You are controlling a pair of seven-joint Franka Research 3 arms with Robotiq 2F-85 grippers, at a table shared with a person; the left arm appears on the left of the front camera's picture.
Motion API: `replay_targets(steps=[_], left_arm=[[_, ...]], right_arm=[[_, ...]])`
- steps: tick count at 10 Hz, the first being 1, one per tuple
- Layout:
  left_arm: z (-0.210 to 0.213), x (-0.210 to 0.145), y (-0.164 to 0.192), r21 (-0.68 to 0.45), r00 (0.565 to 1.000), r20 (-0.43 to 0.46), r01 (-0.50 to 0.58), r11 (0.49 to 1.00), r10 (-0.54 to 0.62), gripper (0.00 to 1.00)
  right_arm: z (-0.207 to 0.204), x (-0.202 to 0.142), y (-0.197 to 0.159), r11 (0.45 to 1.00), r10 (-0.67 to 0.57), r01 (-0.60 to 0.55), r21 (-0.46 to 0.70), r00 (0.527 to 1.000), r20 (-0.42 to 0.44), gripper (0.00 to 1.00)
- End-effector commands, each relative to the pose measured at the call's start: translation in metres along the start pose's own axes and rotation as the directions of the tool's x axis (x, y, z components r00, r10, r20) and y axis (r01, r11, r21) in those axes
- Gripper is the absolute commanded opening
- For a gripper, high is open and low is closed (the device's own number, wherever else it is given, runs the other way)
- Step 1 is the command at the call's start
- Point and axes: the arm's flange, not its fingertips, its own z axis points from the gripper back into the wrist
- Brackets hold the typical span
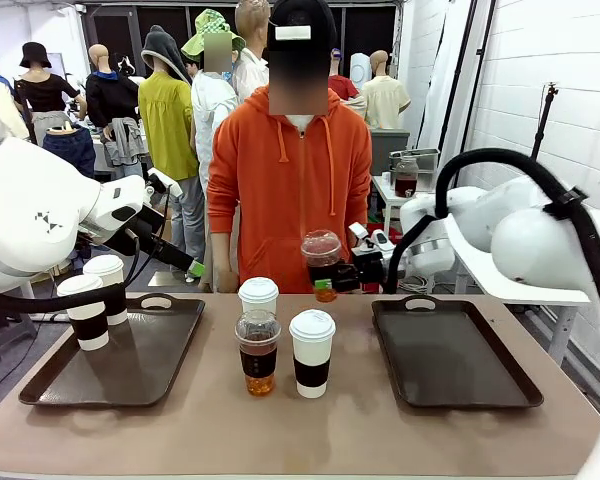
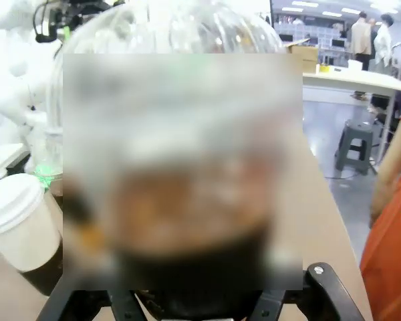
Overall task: Distribute the coffee onto the tray.
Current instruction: Pick up one iced Americano and place it on the right Handle tray.
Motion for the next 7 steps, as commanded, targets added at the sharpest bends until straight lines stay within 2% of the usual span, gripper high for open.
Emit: replay_targets(steps=[1,4,7], left_arm=[[0.0,-0.001,0.001,-0.006,1.0,0.001,-0.003,1.0,0.003,1.0],[0.0,-0.001,0.001,-0.006,1.0,0.001,-0.003,1.0,0.003,1.0],[0.0,-0.001,0.001,-0.006,1.0,0.001,-0.003,1.0,0.003,1.0]], right_arm=[[0.02,0.011,0.041,0.997,0.041,-0.039,-0.062,0.999,0.033,0.66],[0.056,0.01,0.054,0.993,0.056,-0.045,-0.106,0.993,0.103,0.66],[0.067,0.008,0.055,0.996,0.038,-0.026,-0.085,0.989,0.144,0.66]])
